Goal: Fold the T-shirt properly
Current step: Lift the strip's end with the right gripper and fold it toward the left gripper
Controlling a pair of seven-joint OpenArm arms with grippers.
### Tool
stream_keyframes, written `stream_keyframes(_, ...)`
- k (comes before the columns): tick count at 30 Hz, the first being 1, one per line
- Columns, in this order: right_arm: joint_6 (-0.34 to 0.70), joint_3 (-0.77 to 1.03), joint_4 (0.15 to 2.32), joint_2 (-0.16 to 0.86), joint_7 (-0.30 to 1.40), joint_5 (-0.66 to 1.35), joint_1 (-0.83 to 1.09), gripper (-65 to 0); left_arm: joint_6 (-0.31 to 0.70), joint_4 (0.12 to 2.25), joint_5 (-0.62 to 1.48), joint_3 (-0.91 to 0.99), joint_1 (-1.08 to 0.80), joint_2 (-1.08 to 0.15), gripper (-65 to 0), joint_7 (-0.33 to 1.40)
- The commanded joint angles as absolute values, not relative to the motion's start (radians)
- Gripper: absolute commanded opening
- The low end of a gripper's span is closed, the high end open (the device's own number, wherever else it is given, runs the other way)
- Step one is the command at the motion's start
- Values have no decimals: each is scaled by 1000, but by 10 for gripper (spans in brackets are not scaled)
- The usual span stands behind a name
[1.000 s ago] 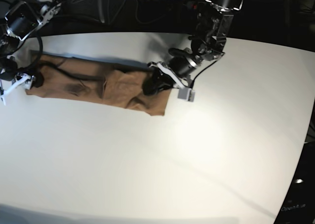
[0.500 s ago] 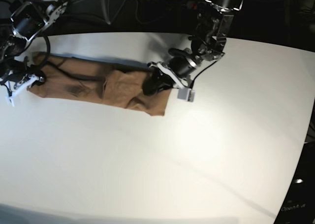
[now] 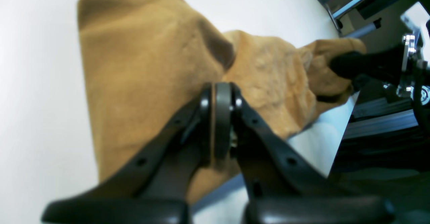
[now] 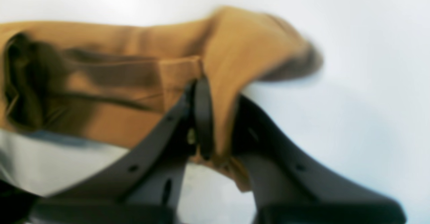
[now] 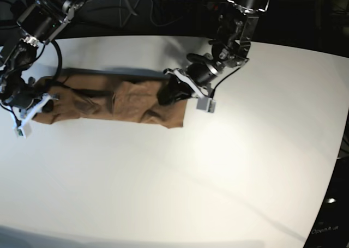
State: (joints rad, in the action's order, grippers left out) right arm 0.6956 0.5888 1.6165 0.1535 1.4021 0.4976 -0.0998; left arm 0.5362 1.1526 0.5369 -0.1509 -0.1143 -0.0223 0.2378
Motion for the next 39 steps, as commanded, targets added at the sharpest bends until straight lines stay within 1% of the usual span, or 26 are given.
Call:
stream_keyframes(1, 698, 573, 1649, 157, 1396, 510, -105, -624, 421, 1125, 521, -131, -134, -47, -630, 318)
stream_keyframes(8, 698, 447, 1830, 74, 1396, 510, -97, -624, 421, 1125, 521, -133, -134, -45, -630, 318)
stream_keyframes(11, 698, 377, 1865, 50, 1396, 510, -104, -624, 421, 1127, 521, -133, -133, -45, -630, 318)
stream_keyframes(16, 698, 286, 1865, 36, 1396, 510, -101, -624, 421, 1129, 521, -133, -133, -45, -630, 318)
stream_keyframes(20, 698, 274, 1863, 28, 1396, 510, -96, -624, 421, 1156, 521, -133, -125, -45, -630, 318)
stream_keyframes(27, 698, 249, 1860, -48, 1396, 509, -93, -624, 421, 1218, 522, -134, -128, -45, -630, 320)
stream_keyframes(31, 698, 180, 1860, -53, 1396, 509, -99, -624, 421, 1236, 522, -136, -130, -45, -630, 320)
stream_keyframes(36, 585, 130, 1860, -50, 1396, 507, -102, -624, 421, 1237, 552, -139, -130, -47, -630, 320)
stream_keyframes(39, 545, 122, 1842, -48, 1396, 506, -131, -624, 421, 1237, 582, -140, -130, -51, -630, 320)
